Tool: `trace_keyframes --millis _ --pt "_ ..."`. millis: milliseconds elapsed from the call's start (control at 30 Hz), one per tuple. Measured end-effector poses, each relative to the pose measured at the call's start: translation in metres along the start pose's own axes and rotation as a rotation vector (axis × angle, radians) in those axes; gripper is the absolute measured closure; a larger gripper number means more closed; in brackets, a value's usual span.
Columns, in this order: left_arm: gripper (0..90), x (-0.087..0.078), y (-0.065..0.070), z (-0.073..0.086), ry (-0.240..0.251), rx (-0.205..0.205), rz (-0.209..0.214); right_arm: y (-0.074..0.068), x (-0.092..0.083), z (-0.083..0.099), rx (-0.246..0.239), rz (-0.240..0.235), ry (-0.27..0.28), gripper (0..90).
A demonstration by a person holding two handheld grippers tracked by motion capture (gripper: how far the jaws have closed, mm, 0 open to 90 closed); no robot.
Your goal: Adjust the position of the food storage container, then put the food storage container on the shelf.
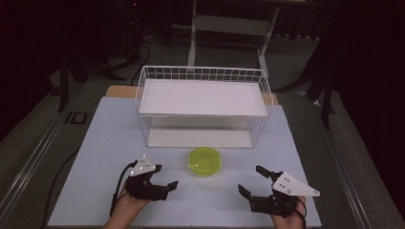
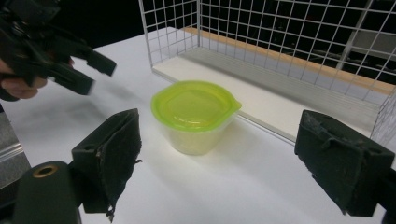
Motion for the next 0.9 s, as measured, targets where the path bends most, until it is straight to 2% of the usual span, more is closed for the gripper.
trace_keyframes --millis 33,100,200,267,333,367,400,467,500,633,800,900 --pt "1.7 0.000 0.000 0.000 0.000 0.000 0.000 -0.001 0.000 0.000 0.000 -0.004 -0.002 14.4" --pt "1.4 -0.003 0.003 0.000 0.028 -0.002 0.034 -0.001 0.001 0.000 -0.003 -0.003 -0.004 14.4" --pt "1.5 -0.006 0.012 -0.002 0.058 0.017 0.030 -0.004 0.001 -0.002 -0.004 -0.010 -0.004 14.5" --pt "1.5 -0.007 0.018 -0.004 0.078 0.061 0.014 -0.004 0.001 -0.002 -0.004 -0.018 -0.003 14.4" --pt "1.4 -0.009 0.026 -0.008 0.122 0.112 -0.001 -0.005 0.001 -0.005 0.001 -0.029 -0.006 14.5" --pt "1.5 -0.010 0.028 -0.010 0.134 0.125 0.004 -0.006 0.000 -0.007 0.007 -0.037 -0.005 14.5" --pt "1.5 -0.012 0.030 -0.014 0.141 0.134 0.031 -0.006 0.000 -0.008 0.006 -0.041 0.002 14.5" --pt "1.5 -0.013 0.033 -0.019 0.156 0.139 0.050 -0.008 0.001 -0.013 -0.010 -0.054 -0.001 14.5" --pt "1.5 -0.014 0.035 -0.022 0.155 0.141 0.084 -0.008 0.001 -0.014 -0.013 -0.058 -0.001 14.5" --pt "1.5 -0.014 0.041 -0.030 0.162 0.173 0.125 -0.009 0.002 -0.021 -0.011 -0.081 0.003 14.4" --pt "1.5 -0.012 0.040 -0.037 0.174 0.172 0.140 -0.006 0.009 -0.027 0.001 -0.118 0.000 13.7" --pt "1.6 -0.010 0.037 -0.042 0.169 0.164 0.137 -0.004 0.015 -0.032 -0.004 -0.111 0.004 13.3"
Point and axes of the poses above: each handheld gripper's, and its own axes: x roughly forward along the jaws, z roughly out of its underside, y roughly to its right, the point moved 1 cm from there along x, roughly forward along the jaws, and after that the axes turned 14 degrees about z, right-handed, at the moved point
